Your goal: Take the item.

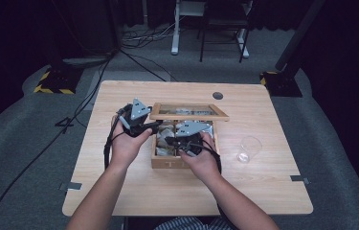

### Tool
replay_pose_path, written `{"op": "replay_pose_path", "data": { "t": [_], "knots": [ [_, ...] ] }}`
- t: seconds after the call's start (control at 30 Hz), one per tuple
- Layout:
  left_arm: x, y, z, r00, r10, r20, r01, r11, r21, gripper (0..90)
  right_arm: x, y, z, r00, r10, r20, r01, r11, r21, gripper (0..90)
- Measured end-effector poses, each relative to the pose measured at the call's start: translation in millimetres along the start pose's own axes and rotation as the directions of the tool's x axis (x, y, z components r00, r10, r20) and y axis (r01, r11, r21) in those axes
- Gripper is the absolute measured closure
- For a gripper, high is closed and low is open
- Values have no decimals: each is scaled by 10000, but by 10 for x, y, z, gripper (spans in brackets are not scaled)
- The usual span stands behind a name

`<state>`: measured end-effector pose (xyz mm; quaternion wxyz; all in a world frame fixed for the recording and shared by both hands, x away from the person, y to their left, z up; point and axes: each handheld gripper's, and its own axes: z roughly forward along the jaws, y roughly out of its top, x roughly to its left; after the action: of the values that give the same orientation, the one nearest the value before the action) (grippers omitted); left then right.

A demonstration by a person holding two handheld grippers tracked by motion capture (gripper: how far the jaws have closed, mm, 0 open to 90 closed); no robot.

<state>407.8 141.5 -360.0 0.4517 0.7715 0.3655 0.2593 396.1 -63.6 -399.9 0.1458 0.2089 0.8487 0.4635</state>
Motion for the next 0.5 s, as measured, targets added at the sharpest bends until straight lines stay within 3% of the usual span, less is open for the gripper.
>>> {"op": "replay_pose_path", "data": {
  "t": [0.5],
  "knots": [
    [16, 23, 4, 10000, 15, 50, -15, 10000, 0, 459, -22, 41, -317, 9996, 30, 287, -21, 9995, -322, 900]
  ]
}}
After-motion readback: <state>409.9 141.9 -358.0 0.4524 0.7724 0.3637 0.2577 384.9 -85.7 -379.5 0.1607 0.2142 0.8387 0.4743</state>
